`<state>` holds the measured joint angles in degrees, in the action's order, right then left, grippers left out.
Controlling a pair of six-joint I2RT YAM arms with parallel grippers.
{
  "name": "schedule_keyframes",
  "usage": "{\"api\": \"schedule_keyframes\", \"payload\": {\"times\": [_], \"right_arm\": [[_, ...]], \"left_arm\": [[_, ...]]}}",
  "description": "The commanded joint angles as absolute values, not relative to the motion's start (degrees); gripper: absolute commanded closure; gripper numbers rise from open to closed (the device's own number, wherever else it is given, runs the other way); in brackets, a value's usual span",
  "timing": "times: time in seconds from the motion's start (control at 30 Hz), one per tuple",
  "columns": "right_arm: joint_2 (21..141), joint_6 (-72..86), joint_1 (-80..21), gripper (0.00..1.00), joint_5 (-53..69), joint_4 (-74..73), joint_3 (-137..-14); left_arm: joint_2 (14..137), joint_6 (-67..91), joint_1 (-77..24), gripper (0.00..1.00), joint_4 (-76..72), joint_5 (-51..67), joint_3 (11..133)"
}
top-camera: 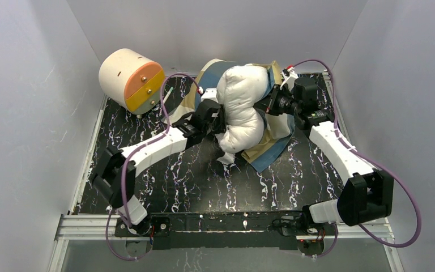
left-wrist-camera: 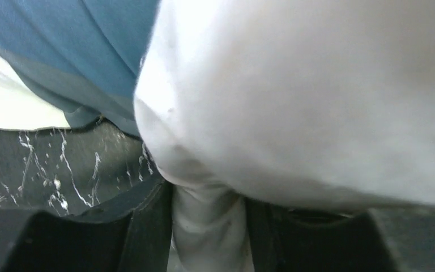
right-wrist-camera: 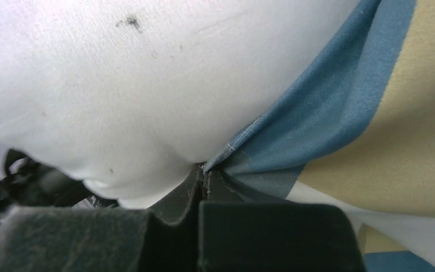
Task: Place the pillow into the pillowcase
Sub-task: Stuff the pillow into the pillowcase.
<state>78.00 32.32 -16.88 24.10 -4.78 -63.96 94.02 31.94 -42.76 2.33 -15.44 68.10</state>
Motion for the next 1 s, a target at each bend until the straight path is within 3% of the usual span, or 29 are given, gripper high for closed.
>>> {"api": "schedule_keyframes", "payload": {"times": [0.0,0.07,0.37,0.5,0.63,0.97], "right_arm": [[74.7,27.9,-16.7,0.99,30.0,0.4,-67.4],[75.5,28.4,-14.5,0.99,35.3,3.9,-66.8],[77.5,25.1,-12.0,0.99,45.2,2.0,-71.1],[77.4,22.5,-11.6,0.99,46.6,-1.7,-72.8],[77.8,20.2,-11.3,0.99,47.7,-4.6,-74.0],[78.3,14.9,-9.7,0.99,52.1,-9.6,-74.7]], "left_arm": [[85.4,27.0,-44.5,0.48,10.8,-8.4,70.1],[82.8,24.1,-44.4,0.34,10.4,-5.7,72.5],[80.6,7.3,-43.8,0.15,4.0,0.0,80.8],[86.1,6.7,-40.9,0.14,8.6,0.0,91.2],[87.7,13.8,-35.9,0.13,5.5,12.3,95.5],[93.0,16.5,-34.3,0.13,7.1,31.9,106.1]]}}
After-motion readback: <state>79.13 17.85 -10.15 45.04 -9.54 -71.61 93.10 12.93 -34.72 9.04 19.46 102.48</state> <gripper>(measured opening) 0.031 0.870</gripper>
